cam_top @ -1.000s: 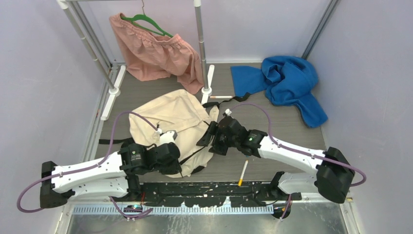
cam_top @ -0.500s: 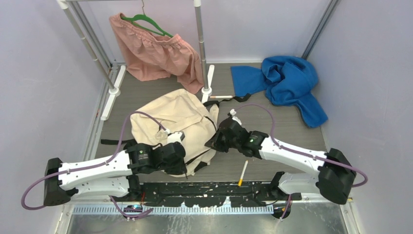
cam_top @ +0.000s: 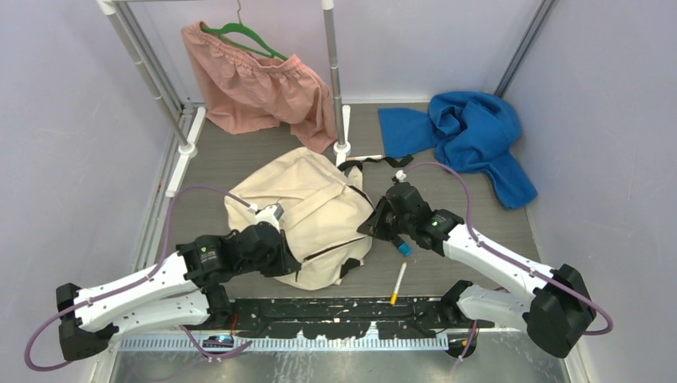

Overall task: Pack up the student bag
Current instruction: Zip the student bag at the center of the board.

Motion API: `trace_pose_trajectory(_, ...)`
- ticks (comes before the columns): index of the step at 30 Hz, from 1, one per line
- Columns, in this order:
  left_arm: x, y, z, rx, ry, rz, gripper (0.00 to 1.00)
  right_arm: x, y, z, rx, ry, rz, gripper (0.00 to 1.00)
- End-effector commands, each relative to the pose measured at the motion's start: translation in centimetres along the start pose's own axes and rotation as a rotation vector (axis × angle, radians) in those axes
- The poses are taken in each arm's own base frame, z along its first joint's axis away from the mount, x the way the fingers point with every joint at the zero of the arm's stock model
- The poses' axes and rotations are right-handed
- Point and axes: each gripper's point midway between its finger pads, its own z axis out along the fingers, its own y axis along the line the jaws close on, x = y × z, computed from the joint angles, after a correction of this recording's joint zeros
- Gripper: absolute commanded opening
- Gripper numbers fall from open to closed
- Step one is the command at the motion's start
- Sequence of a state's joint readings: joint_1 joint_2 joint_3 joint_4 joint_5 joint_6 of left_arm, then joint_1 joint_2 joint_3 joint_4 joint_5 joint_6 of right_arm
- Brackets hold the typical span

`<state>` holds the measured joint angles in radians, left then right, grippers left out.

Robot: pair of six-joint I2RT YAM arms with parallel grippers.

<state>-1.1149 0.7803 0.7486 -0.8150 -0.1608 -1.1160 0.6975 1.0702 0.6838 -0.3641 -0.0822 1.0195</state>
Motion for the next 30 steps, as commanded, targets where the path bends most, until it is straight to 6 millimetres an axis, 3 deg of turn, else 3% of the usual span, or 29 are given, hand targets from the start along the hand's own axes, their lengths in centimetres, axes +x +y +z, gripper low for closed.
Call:
trace_pose_trajectory(1,2.8,4.7,-0.2,-0.147,0.122,0.063,0.00,-3.8,-1.9,0.2,0.093,-0.125,-0.073,0.01)
trace_pose_trajectory(6,3.8,5.7,-0.1,-0.167,0.159,0.052,0.00,-5.2,-1.6,-0.5,0.068,-0.142,-0.049,0.01)
trace_pose_trajectory(7,3.9,5.6,-0.1,-0.157,0.158,0.051,0.00,-5.2,-1.5,-0.7,0.066,-0.137,-0.061,0.08)
trace_pose_trajectory(9,3.6,4.9,0.1,-0.122,0.146,0.055,0.00,-5.0,-1.0,-1.4,0.054,-0.125,-0.069,0.46)
trace_pose_trajectory(10,3.5,4.3,0.2,-0.101,0.144,0.057,0.00,-4.9,-0.6,-1.8,0.043,-0.119,-0.061,0.59)
trace_pose_trajectory(12,3.5,3.3,0.5,-0.061,0.156,0.066,0.00,-4.6,-0.2,-2.8,0.035,-0.114,-0.030,0.71)
trace_pose_trajectory(18,4.4,1.6,1.9,-0.008,0.221,0.082,0.00,-2.4,-0.1,-4.6,0.009,-0.076,0.195,0.74)
trace_pose_trajectory(24,3.5,0.3,1.0,0.065,0.187,0.112,0.00,1.6,3.8,-4.2,-0.024,-0.002,0.151,0.72)
trace_pose_trajectory(25,3.3,0.2,0.8,0.070,0.178,0.118,0.05,2.5,4.3,-3.9,-0.015,0.007,0.129,0.71)
trace_pose_trajectory(27,3.2,0.4,0.5,0.062,0.175,0.129,0.32,3.6,4.9,-3.0,-0.003,0.023,0.123,0.71)
trace_pose_trajectory(30,3.3,0.9,0.2,0.038,0.185,0.139,0.52,4.4,5.3,-1.9,0.008,0.035,0.135,0.70)
